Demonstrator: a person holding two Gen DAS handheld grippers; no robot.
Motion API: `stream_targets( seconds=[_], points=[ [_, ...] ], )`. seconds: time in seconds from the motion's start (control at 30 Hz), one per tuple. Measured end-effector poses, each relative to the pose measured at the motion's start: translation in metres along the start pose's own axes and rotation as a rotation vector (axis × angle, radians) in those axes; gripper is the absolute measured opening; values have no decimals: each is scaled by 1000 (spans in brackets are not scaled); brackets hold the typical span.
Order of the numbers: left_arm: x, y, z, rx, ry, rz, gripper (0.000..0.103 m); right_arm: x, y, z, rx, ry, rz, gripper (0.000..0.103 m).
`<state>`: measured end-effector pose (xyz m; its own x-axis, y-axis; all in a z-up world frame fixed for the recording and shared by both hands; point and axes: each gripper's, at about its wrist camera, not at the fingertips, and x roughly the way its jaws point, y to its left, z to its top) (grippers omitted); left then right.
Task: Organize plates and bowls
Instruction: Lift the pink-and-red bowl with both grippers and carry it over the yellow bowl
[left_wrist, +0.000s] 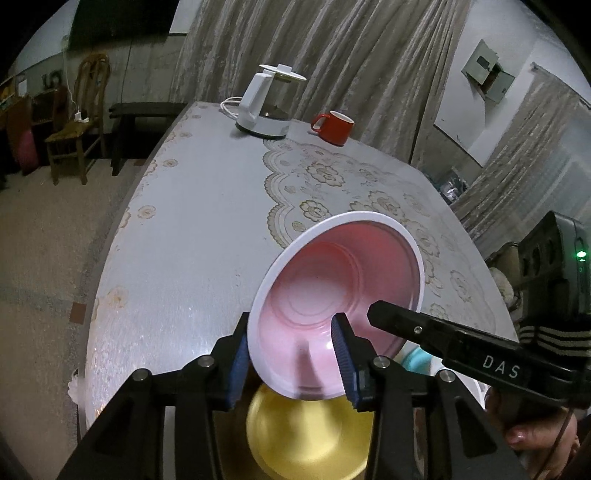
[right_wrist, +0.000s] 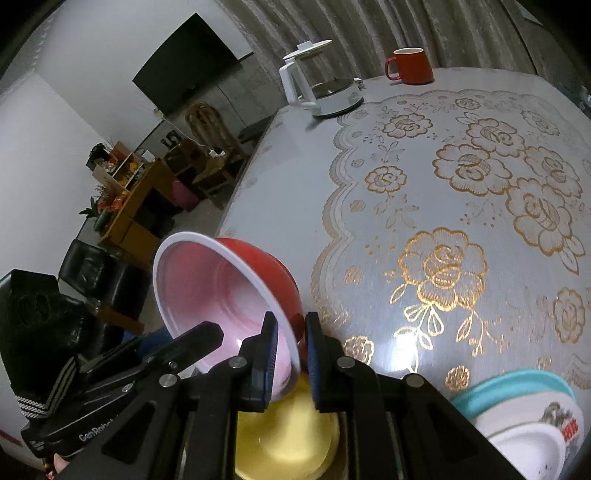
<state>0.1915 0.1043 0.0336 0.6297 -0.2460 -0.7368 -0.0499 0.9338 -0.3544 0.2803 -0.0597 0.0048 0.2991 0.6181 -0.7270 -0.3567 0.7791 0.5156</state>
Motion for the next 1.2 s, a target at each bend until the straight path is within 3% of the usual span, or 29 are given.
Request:
stream_targets(
  seconds=[0.6,1.2],
  points=[
    [-28,-18,-35,65,-35,14,42,-29,-1,-40,40,-31,42,14],
    [-32,-19,-70,84,4,38,42,-31,-6,-87,82,15,82,14]
  ],
)
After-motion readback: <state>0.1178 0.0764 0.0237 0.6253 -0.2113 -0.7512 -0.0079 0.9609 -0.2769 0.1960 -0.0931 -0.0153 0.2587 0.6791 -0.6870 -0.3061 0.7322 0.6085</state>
